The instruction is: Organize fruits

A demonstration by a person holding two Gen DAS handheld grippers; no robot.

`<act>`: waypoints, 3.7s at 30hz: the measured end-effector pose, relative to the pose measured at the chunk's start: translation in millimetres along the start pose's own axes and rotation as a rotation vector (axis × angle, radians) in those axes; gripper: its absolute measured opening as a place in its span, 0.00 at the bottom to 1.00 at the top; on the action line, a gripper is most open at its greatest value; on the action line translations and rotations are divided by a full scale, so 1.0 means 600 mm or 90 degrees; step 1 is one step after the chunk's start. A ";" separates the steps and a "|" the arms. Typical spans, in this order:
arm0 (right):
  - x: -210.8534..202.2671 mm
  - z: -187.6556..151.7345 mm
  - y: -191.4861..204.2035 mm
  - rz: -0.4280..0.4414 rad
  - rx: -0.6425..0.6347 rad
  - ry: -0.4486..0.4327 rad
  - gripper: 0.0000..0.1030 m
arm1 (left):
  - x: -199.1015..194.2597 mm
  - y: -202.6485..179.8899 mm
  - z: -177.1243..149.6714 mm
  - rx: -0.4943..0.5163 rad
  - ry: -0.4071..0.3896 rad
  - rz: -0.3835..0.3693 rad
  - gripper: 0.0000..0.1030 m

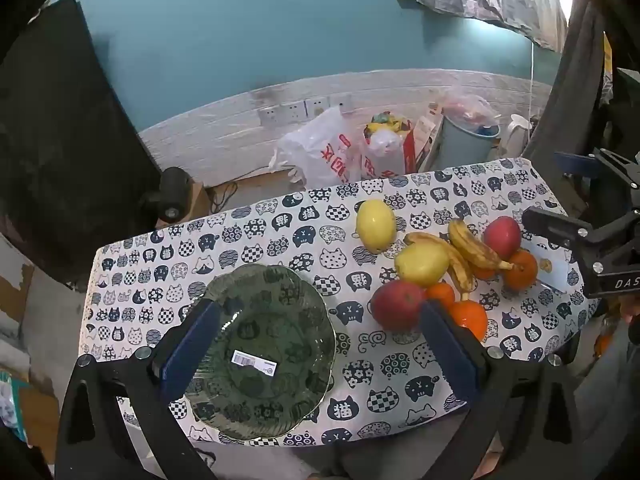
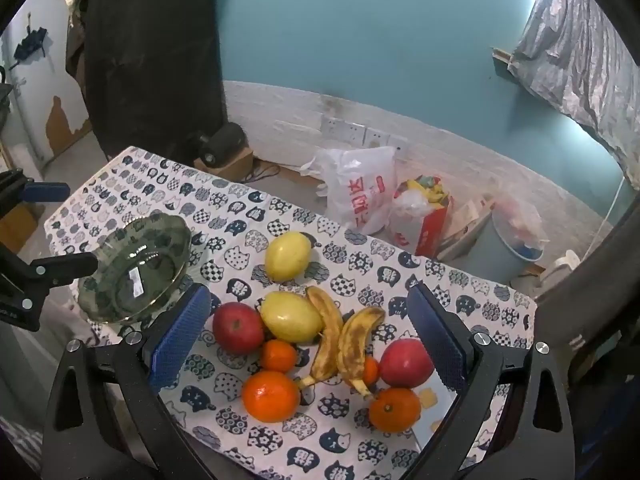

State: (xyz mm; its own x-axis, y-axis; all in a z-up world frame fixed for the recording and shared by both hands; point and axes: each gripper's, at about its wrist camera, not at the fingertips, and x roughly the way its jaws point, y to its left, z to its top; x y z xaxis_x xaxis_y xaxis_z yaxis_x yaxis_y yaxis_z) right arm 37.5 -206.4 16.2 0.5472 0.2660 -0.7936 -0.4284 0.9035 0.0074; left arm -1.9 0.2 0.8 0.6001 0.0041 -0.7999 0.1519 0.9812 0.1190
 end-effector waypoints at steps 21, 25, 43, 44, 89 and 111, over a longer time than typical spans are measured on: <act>-0.004 -0.002 0.001 0.002 0.009 0.004 0.94 | 0.000 -0.009 0.004 0.012 0.006 -0.010 0.98; 0.001 -0.008 -0.003 0.006 0.013 0.009 0.94 | 0.000 -0.008 0.006 0.015 0.005 -0.007 0.98; 0.002 -0.007 -0.002 0.010 0.013 0.013 0.94 | -0.006 -0.012 0.004 0.018 0.005 -0.012 0.98; 0.002 -0.007 -0.002 0.010 0.013 0.013 0.94 | -0.006 -0.012 0.004 0.018 0.005 -0.013 0.98; 0.001 -0.007 -0.004 0.008 0.013 0.017 0.94 | -0.005 -0.020 -0.004 0.019 0.007 -0.010 0.98; -0.002 -0.011 -0.010 0.003 0.013 0.022 0.94 | 0.003 -0.024 -0.010 0.006 0.015 -0.020 0.98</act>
State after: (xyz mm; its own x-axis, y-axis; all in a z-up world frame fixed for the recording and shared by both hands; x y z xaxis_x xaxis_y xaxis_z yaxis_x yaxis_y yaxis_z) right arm 34.5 -214.1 13.2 0.5191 0.2589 -0.8146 -0.4166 0.9088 0.0234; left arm -7.7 -12.6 -6.2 0.5763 -0.0225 -0.8169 0.1786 0.9789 0.0990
